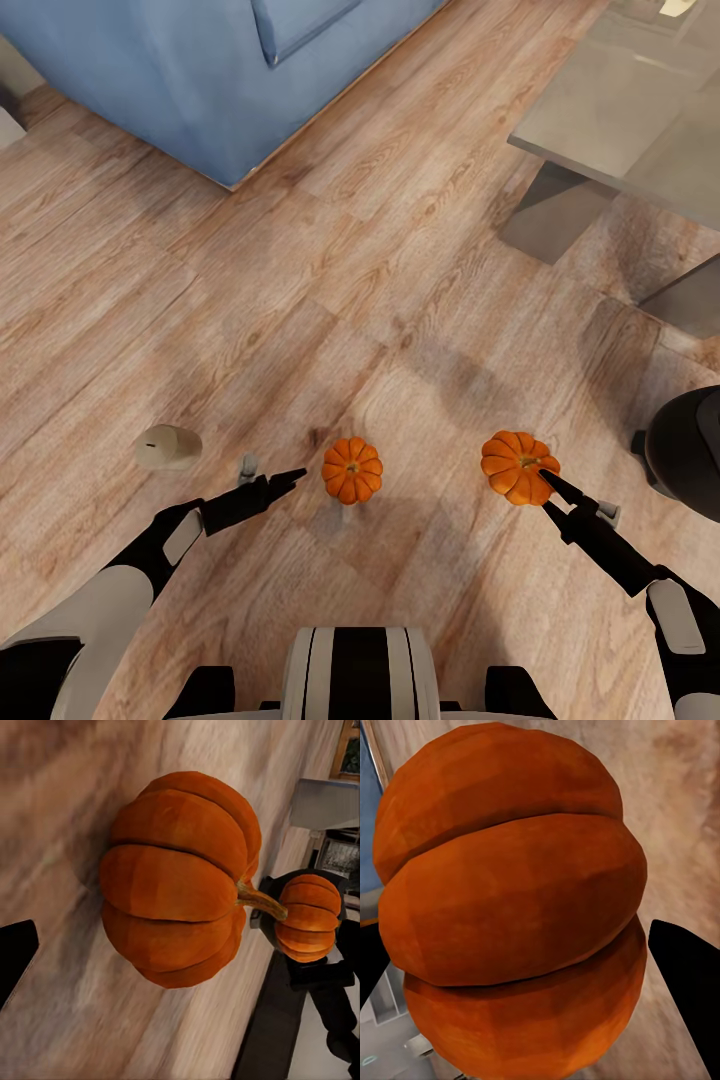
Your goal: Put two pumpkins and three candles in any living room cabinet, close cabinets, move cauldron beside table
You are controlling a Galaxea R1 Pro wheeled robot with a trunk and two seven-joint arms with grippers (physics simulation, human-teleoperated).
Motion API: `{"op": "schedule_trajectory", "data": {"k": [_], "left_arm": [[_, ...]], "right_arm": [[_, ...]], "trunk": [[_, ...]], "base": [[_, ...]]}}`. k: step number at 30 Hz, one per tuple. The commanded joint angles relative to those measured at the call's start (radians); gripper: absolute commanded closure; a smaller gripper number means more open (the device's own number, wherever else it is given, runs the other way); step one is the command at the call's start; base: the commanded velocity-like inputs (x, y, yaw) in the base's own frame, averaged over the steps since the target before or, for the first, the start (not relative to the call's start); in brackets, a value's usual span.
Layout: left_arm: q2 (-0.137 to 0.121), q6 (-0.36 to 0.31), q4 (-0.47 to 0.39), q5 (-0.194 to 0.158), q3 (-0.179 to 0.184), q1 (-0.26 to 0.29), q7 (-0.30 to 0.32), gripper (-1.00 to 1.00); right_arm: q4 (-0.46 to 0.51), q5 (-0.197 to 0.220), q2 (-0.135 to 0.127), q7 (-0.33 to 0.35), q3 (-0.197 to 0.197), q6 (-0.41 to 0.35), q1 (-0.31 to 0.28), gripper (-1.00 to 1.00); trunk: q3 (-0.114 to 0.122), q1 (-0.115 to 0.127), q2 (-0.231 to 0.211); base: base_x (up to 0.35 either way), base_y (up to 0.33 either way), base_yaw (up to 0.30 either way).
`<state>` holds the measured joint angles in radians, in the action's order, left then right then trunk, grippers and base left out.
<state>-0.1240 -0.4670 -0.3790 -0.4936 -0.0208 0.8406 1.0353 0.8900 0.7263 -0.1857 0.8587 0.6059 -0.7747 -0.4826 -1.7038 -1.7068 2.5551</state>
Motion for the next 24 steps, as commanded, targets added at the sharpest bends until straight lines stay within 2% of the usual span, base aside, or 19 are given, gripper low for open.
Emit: {"op": "schedule_trajectory", "data": {"k": [1,15,20,24], "left_arm": [[0.0,-0.01,0.0,-0.002,-0.002,0.0,-0.001,-1.0],[0.006,-0.01,-0.001,0.005,-0.001,0.0,-0.012,-1.0],[0.007,-0.01,-0.003,0.004,-0.001,0.001,-0.06,-1.0],[0.005,-0.01,-0.004,0.004,-0.001,0.001,-0.071,-1.0]], "right_arm": [[0.0,0.003,0.0,0.002,0.002,-0.006,-0.001,1.0],[0.0,0.003,0.0,0.002,0.002,-0.006,-0.001,1.0],[0.0,0.003,0.0,0.002,0.002,-0.006,-0.001,1.0],[0.0,0.003,0.0,0.002,0.002,-0.006,-0.001,1.0]], "trunk": [[0.0,0.0,0.0],[0.0,0.0,0.0],[0.0,0.0,0.0],[0.0,0.0,0.0]], "base": [[0.0,0.0,0.0],[0.0,0.0,0.0],[0.0,0.0,0.0],[0.0,0.0,0.0]]}}
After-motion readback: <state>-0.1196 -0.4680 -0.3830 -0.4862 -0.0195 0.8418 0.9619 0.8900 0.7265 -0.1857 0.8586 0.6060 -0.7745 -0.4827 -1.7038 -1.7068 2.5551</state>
